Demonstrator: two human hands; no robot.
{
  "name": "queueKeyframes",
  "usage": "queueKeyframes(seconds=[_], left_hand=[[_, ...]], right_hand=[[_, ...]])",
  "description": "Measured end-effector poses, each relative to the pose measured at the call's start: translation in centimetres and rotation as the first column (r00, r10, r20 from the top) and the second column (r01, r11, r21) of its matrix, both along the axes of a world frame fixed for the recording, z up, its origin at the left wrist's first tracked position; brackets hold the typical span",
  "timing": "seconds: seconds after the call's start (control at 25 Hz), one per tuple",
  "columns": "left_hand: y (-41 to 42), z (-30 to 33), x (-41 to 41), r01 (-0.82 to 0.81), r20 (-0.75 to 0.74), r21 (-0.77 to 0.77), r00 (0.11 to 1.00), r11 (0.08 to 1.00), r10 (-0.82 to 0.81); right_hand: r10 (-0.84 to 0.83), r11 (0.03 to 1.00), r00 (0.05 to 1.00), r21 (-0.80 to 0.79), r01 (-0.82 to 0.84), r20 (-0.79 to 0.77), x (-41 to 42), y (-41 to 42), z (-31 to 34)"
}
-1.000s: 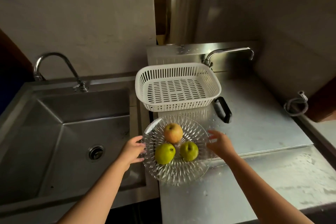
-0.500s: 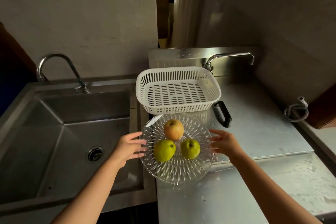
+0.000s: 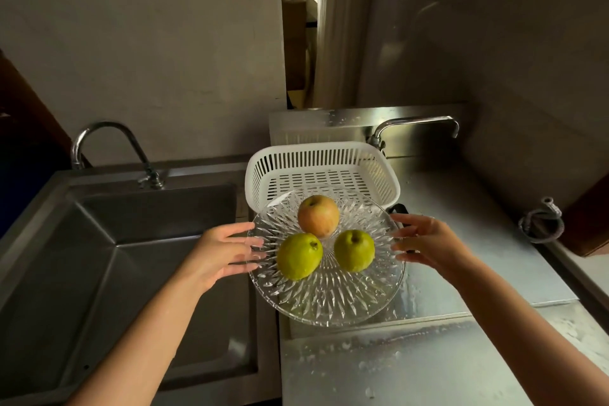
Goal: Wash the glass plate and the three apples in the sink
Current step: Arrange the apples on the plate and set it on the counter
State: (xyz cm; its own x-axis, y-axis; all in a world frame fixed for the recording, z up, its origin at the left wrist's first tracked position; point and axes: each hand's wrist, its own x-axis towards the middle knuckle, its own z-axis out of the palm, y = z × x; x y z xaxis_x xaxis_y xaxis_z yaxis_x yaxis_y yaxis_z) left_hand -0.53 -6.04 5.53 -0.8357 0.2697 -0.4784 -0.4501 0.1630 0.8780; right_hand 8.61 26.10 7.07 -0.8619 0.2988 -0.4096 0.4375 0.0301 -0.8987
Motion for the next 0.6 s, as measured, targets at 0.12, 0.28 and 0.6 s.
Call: queueKeyframes(seconds=[0.12,0.28,0.6], left_hand=[[0.4,0.8,-1.6,-0.004,-0.009,-0.004,1.0,1.0,0.004],[1.6,1.9,-4.8,-0.012,-0.01,-0.003,1.0,1.0,0.012],[5.7,1.7,-11.6,-0.068,-0.004,-0.049,0.998,0.997,0.067]], right_hand=[[0.005,1.0,1.0,-0.011,-0.005,-0.004,-1.2,0.4,0.9],[-0.013,0.998,1.0,-0.064,0.011,-0.02,-4.0,1.4,2.1],[0.01,0.999,1.0,-0.038,-0.01,-0.009,-11.8,4.3,2.0]])
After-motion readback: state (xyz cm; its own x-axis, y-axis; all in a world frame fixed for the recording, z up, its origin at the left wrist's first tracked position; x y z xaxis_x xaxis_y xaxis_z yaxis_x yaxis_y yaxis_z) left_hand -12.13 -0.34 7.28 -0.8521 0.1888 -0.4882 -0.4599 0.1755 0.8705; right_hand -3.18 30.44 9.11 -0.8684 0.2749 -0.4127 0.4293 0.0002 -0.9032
